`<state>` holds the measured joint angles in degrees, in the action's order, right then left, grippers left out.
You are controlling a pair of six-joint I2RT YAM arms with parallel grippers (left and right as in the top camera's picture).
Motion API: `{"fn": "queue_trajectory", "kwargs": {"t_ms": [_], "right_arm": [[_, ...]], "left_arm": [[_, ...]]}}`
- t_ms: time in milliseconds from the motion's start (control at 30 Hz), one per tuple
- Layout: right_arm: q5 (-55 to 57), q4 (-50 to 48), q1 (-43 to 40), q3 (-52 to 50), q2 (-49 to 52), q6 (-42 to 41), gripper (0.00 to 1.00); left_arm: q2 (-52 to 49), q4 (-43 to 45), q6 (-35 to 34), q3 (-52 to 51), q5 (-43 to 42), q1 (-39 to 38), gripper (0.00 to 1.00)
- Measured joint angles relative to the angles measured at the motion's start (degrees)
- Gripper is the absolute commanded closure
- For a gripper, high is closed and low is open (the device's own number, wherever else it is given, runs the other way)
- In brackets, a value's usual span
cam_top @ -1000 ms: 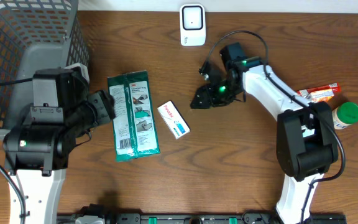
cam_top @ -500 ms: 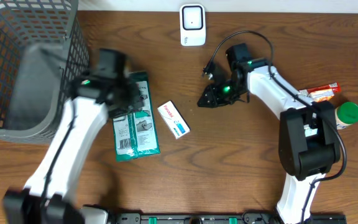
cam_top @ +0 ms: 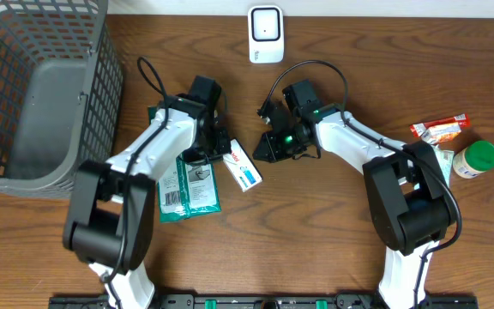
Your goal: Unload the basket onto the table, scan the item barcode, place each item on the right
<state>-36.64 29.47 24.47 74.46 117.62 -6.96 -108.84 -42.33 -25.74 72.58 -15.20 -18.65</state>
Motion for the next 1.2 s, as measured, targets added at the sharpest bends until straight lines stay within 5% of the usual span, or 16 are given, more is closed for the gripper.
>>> {"fn": "queue_trajectory", "kwargs": {"t_ms": [667,1200], "right_arm": [[2.14,-1.64,3.15,-1.40,0.00,-1.42,0.85],[-11.61,-5.99,4.20,-1.44,0.00,-1.62,0.83]], "left_arm": [[-3.54,2.21,0.00,0.00,-0.15,0.55,0.93],[-3.54,3.96,0.00,-1.01,1.68,0.42,0.93]]}}
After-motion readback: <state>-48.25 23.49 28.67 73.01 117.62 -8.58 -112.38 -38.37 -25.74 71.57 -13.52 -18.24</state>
